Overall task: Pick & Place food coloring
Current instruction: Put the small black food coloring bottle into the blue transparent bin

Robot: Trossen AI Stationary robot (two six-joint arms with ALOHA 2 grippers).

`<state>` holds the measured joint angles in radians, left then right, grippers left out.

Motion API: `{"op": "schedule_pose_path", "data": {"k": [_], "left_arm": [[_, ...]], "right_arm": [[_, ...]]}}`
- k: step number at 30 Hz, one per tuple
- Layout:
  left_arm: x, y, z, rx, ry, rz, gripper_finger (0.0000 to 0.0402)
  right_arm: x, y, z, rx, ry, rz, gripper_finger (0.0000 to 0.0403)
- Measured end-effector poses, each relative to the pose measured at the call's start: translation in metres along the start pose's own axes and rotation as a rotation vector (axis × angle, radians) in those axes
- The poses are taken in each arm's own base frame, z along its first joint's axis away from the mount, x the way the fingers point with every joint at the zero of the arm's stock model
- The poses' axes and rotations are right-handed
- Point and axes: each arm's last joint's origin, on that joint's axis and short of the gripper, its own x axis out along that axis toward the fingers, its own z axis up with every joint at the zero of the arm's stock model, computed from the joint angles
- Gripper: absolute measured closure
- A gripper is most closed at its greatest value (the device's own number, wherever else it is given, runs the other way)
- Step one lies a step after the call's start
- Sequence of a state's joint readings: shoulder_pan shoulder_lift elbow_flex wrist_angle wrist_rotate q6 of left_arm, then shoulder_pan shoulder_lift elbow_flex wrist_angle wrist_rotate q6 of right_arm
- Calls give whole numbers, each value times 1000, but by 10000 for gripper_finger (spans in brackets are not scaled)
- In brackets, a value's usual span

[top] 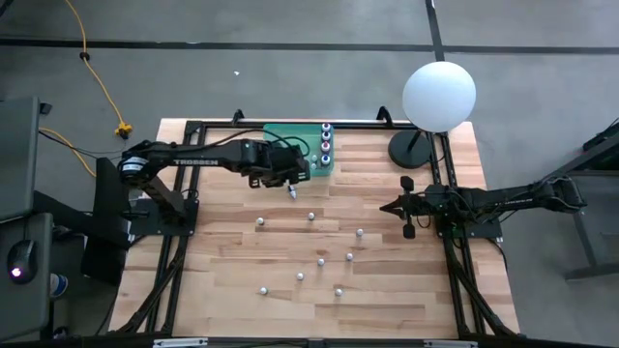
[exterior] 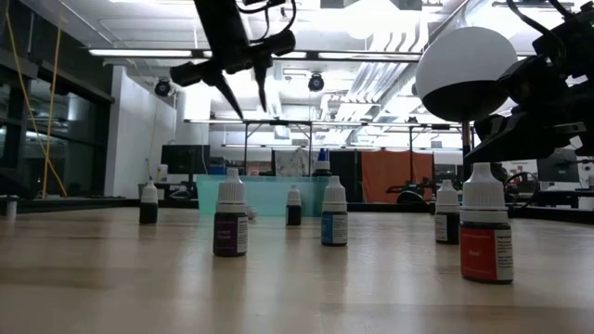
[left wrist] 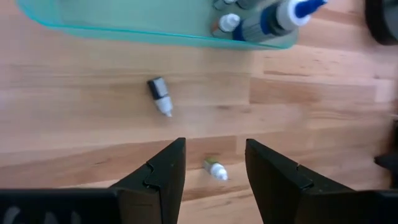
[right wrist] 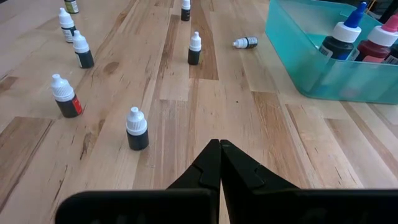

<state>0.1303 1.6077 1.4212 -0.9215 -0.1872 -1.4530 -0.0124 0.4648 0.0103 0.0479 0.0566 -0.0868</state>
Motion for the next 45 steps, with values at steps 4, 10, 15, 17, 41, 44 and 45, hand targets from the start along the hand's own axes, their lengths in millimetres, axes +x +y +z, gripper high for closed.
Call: {"op": "schedule_pose_path", "data": {"k": [4,10,15,17,41,44,45], "left_arm": [[-1,-3,0,0,-6,-28,241],[-1,-5,2,-4,-35,-52,241],[-1,-1,1,5,-15,-13,241],[-1,0,1,22,-43,3,241],[45,-22,4,-27,25,-92,241],[67,-26,7,-52,126,-113,241],[73,-27,6,-64,148,-106,241]], "right_arm": [[0,0,0,0,-1,0,402],[0,0,0,0,-1,0,402],[0,0,0,0,-1,0,402],[0,0,0,0,-1,0,402],[0,0,0,0,-1,0,402],[0,0,0,0,-2,0,402],[0,0,0,0,-1,0,402]]}}
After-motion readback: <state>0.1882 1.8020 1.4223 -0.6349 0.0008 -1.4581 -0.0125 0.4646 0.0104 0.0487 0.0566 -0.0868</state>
